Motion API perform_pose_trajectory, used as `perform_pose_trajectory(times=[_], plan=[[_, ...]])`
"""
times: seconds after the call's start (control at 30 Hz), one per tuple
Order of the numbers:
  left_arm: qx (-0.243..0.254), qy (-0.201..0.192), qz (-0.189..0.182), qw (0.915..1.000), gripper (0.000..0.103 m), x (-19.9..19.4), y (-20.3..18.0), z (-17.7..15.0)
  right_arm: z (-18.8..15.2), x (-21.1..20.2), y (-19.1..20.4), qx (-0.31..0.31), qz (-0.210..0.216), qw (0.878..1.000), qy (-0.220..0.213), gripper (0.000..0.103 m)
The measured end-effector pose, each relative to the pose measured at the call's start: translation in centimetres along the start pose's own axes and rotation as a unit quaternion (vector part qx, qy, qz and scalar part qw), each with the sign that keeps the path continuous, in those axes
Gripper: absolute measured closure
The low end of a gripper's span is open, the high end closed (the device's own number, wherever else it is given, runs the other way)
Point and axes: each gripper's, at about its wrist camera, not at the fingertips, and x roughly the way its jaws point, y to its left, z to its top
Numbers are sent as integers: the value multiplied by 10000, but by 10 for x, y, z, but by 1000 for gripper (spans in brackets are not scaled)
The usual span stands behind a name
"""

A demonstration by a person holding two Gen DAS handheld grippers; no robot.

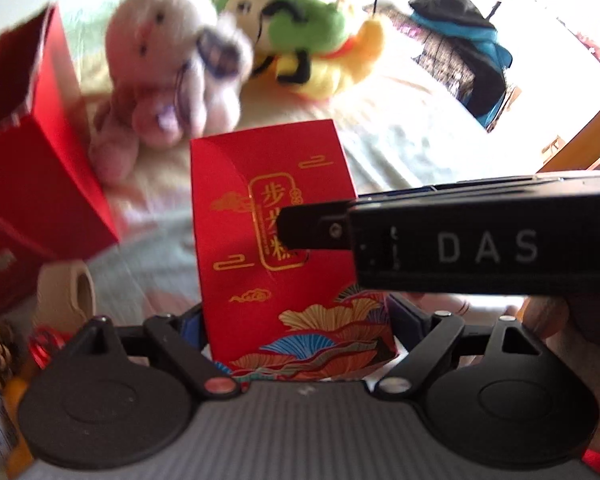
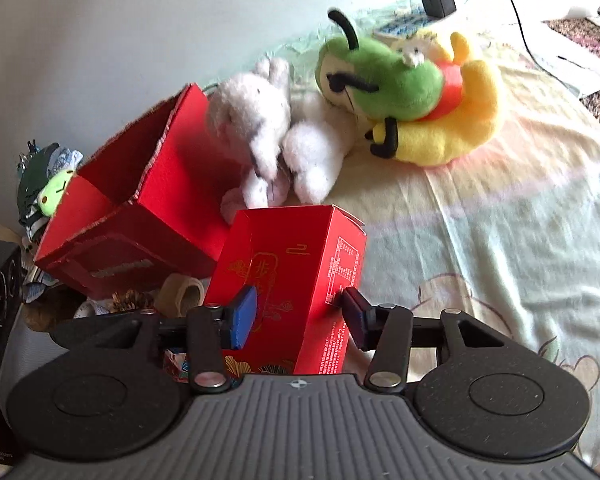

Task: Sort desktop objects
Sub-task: 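Lift the red gift box and carry it over the red cardboard box, then lower the gift box into the cardboard box and open the right gripper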

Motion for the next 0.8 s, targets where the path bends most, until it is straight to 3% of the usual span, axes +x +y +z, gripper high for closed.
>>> perform_pose_trajectory(times=[0.2,0.43,0.6,0.8], plan=[[271,-916,119,9954,17,-59,7,29,32,-35,44,-496,55,9937,-1001,52],[350,-1494,481,9870,17,-113,59,53,74,-24,104,-1247,266,9801,-1520,51],[148,-1407,726,9873,17,-127,120,61,99,14,148,-1448,461,9810,-1207,51],[-278,-712,643,9950,16,-113,193,68,121,73,202,-1724,230,9844,-283,51]])
